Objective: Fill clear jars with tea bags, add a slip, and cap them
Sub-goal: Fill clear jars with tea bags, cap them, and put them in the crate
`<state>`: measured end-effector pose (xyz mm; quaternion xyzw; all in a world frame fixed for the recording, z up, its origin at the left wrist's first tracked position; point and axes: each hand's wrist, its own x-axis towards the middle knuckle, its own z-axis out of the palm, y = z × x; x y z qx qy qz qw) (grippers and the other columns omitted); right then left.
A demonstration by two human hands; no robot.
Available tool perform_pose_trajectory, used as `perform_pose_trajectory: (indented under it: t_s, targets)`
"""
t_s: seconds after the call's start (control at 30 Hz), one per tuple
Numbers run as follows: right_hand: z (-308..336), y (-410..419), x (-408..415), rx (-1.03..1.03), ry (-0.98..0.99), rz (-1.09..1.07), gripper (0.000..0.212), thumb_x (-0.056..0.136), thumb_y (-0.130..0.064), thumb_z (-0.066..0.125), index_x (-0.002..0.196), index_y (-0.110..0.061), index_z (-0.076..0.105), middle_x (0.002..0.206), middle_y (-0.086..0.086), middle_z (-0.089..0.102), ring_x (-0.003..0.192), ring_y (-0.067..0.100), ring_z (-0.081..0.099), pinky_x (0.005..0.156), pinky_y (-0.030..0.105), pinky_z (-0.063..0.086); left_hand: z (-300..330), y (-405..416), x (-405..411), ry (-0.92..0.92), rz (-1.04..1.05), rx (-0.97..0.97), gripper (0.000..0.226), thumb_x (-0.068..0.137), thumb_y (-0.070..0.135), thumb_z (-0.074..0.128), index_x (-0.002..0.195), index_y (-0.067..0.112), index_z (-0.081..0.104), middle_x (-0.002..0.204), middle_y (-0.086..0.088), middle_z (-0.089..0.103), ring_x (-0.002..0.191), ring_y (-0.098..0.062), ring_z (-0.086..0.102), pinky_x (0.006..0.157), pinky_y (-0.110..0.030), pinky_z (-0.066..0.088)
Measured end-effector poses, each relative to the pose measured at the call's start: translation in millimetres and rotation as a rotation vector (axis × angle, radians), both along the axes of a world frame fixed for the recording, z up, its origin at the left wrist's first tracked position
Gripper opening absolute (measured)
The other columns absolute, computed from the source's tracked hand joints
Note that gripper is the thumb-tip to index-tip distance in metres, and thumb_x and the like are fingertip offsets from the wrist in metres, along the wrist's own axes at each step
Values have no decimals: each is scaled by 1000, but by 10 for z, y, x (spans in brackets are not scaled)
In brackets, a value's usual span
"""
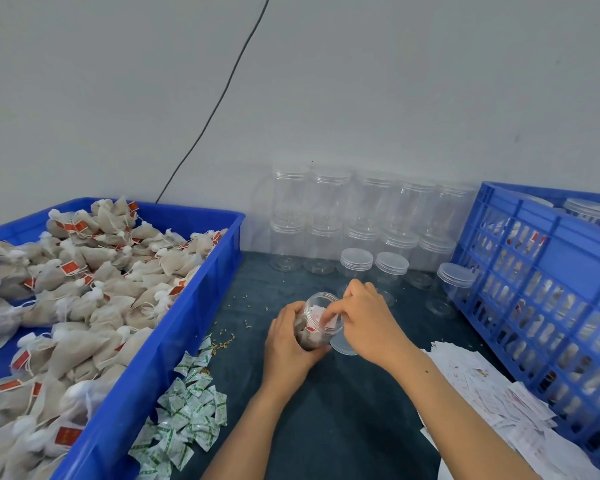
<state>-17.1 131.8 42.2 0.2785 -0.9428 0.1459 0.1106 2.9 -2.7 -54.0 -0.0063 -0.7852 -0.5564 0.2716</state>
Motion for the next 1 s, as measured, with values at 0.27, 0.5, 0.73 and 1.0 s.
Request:
perform_pose_trajectory:
  t_s: [0.27,0.5,0.73,1.0]
  targets:
    - [-483,277,-167,-493,-198,-252,50,86,-20,68,129,-20,43,122,4,48,117,25,42,95,30,34,-40,-22,-50,-23,38,43,69,57,10,88,117,21,56,112,12,59,109,-13,55,92,-34,48]
    - [-894,278,-206,-296,-244,-283,96,74,-44,76,147,-27,15,138,1,42,129,26,35,104,39,28,-30,-17,-65,-57,60,77,81,59,11,89,115,31,33,112,13,56,104,-9,57,84,-16,44]
    - [-736,288,-281,-468,-251,-173,90,71,-26,79,141,-29,22,116,0,49,114,26,48,99,39,40,-22,-26,-58,-44,17,172,72,60,13,91,102,31,35,106,15,53,92,13,55,72,-4,41]
    - [-187,496,-329,-544,-339,2,100,75,-24,81,138,-48,8,111,-11,45,107,0,47,82,13,36,56,-61,-17,-37,-171,393,67,52,36,88,107,35,51,103,-9,69,91,-19,69,76,-37,58]
